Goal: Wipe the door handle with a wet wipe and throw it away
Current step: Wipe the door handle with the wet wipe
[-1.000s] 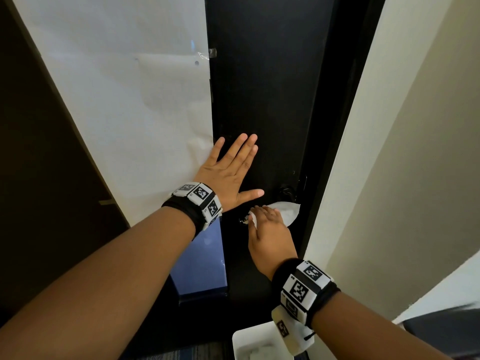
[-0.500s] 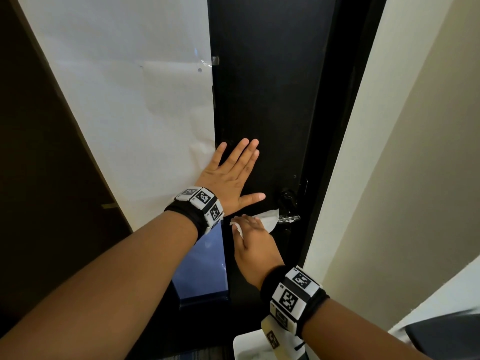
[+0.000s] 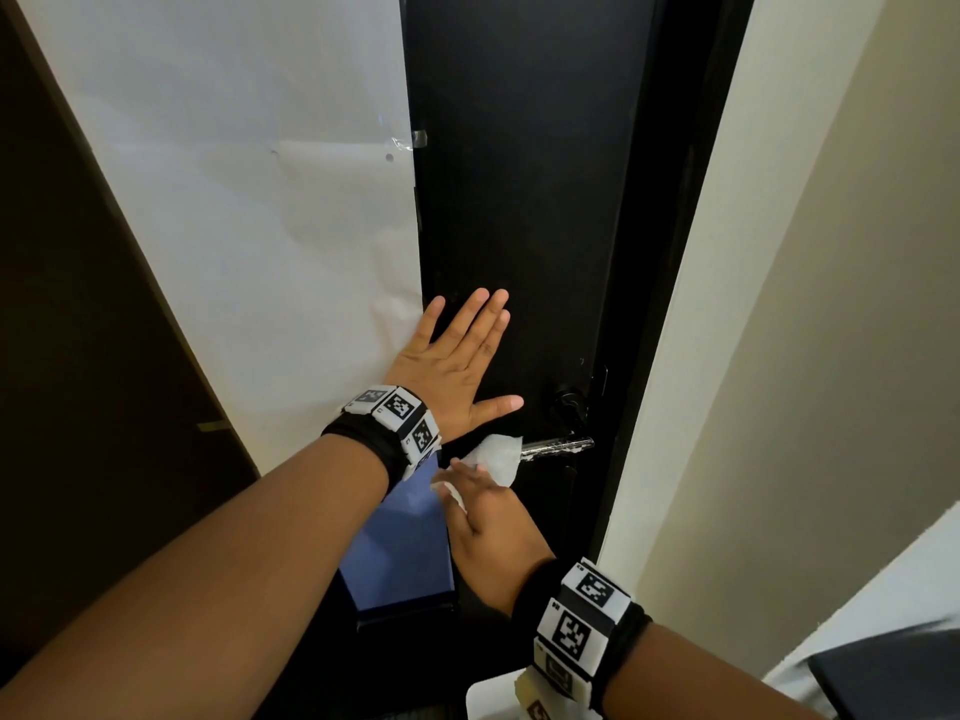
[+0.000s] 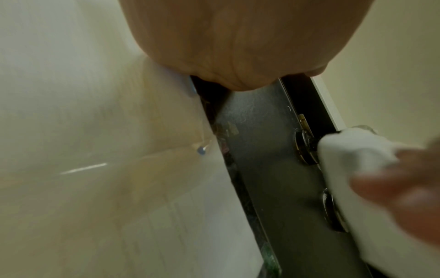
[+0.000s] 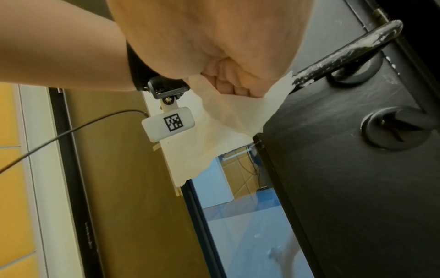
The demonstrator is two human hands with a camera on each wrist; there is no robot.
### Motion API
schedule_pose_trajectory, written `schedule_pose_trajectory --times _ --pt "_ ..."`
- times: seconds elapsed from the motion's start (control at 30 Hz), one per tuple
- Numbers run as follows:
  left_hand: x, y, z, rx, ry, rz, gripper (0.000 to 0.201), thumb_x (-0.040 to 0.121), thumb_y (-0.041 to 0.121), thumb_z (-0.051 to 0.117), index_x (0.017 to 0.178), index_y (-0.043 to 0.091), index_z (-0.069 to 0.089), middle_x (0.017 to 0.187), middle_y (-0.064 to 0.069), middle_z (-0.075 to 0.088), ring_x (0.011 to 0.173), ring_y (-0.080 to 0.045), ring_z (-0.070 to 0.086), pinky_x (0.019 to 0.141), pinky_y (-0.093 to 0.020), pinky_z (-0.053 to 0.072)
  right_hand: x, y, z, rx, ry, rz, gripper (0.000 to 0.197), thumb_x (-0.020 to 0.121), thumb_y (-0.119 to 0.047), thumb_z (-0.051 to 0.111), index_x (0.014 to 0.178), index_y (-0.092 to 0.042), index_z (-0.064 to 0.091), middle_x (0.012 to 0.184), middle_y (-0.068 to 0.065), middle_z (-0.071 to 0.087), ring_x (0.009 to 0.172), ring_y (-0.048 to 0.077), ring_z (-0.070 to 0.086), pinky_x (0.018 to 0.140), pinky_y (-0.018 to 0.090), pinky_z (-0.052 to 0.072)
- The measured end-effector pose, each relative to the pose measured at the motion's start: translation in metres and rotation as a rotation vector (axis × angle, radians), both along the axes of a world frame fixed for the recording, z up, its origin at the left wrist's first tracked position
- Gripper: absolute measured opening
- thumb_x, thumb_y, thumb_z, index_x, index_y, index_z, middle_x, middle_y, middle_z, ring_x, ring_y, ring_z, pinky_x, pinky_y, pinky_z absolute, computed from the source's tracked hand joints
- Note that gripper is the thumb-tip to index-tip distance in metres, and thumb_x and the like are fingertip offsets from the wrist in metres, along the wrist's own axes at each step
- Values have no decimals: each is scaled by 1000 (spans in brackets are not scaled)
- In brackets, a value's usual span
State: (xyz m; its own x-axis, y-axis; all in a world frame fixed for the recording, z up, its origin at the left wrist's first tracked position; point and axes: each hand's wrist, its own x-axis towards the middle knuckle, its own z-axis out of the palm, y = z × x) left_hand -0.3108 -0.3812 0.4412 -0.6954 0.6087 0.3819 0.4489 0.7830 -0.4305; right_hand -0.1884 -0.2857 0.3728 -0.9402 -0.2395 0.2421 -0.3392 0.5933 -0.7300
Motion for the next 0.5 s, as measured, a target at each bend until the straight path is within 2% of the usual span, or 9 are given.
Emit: schedule_pose_trajectory --times 0.17,0.23,0.37,0.47,0.5 --pt "1 -1 1 -9 -21 15 93 84 75 2 147 9 -15 154 -6 -28 143 -22 -27 115 -50 -16 9 9 -11 -138 -112 -19 33 101 -36 35 116 -23 61 111 3 67 100 15 63 91 28 50" --pt "2 0 3 -11 -38 20 92 85 75 2 147 10 -14 154 -6 -28 143 -21 -28 115 -50 -18 9 18 -15 -234 -200 -44 32 100 -34 37 110 -23 66 100 6 71 89 21 66 83 31 52" --pt "8 3 5 11 -93 27 91 86 74 2 148 10 -14 155 -6 -29 141 -20 -31 115 -50 -18 9 39 -5 -382 -390 -140 37 100 -27 37 101 -14 71 92 19 71 78 25 66 71 30 49" --pt "19 6 9 71 -137 -6 85 88 69 2 151 13 -4 158 -7 -24 143 -21 -27 116 -52 -13 11 61 10 -519 -495 -188 38 99 -22 37 89 -13 72 83 6 73 76 14 69 63 20 52" --pt "23 6 11 106 -171 -34 81 89 67 4 151 15 1 158 -6 -22 143 -20 -27 117 -52 -11 12 67 15 -555 -520 -195 36 98 -21 38 87 -12 72 81 5 73 75 13 69 63 20 52"
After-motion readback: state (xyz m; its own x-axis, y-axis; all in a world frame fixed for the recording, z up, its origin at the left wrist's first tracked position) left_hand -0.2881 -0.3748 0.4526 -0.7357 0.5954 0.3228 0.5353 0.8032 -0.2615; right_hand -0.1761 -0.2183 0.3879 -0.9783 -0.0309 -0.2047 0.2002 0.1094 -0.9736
